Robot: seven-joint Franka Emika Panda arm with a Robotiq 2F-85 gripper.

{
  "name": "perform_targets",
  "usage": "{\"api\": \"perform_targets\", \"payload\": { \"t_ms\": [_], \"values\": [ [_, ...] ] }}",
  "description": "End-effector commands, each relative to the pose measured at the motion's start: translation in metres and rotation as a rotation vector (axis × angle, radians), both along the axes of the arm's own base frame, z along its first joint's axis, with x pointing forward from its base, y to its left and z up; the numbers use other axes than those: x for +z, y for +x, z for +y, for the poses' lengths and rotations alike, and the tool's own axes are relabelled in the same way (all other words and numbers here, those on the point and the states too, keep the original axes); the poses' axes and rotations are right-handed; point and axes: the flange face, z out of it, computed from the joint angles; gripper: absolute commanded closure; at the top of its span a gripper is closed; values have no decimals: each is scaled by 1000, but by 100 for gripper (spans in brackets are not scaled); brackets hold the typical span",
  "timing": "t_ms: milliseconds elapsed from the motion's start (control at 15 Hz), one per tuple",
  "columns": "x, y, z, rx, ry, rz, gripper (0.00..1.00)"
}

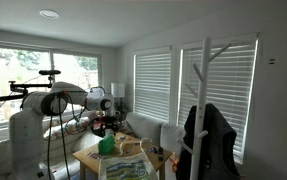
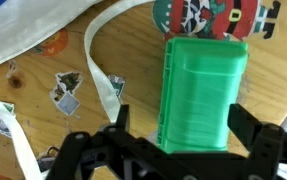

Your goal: Open the green tool box

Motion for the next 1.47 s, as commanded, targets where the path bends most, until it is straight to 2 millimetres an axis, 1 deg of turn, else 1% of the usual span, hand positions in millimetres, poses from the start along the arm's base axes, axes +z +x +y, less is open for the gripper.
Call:
{"api": "perform_targets", "payload": {
  "t_ms": [0,133,267,533,800,867,933,1000,1067,1200,1400],
  "values": [
    [-15,-1,26,-113,12,-60,0],
    [-21,-6,33,-131,0,-62,0],
    [-25,-13,35,-101,-8,-30,0],
    [-32,-24,26,-39,-30,17,0],
    [-40,-25,25,-6,-39,27,0],
    [-39,-26,24,-8,-47,15,25],
    [-37,-25,23,-11,-51,3,26],
    [-35,-24,20,-18,-46,-13,32],
    [-32,-22,16,-21,-33,-26,41],
    [-24,-13,-3,-37,57,-50,54],
    [-17,-3,-34,-22,214,-91,55]
  ]
}}
